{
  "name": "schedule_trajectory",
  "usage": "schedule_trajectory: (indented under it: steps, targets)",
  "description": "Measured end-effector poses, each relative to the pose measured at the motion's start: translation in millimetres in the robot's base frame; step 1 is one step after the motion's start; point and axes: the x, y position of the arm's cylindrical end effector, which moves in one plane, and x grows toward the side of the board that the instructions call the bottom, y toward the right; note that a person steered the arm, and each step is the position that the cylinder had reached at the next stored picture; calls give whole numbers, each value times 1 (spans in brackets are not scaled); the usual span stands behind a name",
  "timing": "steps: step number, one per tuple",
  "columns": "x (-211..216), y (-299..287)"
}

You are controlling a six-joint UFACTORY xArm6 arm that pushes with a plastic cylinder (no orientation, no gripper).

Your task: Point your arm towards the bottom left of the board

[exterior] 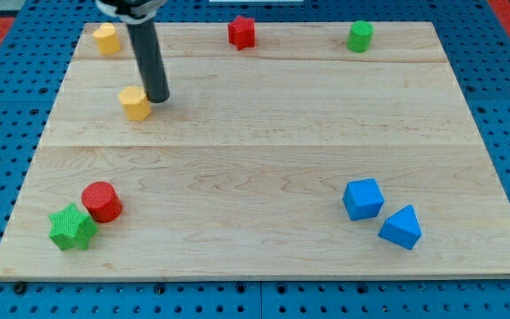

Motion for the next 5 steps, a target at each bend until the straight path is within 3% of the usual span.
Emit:
schedule_trajectory:
  steps: [2, 5]
  targets:
    - [23, -75]
    - [28, -84]
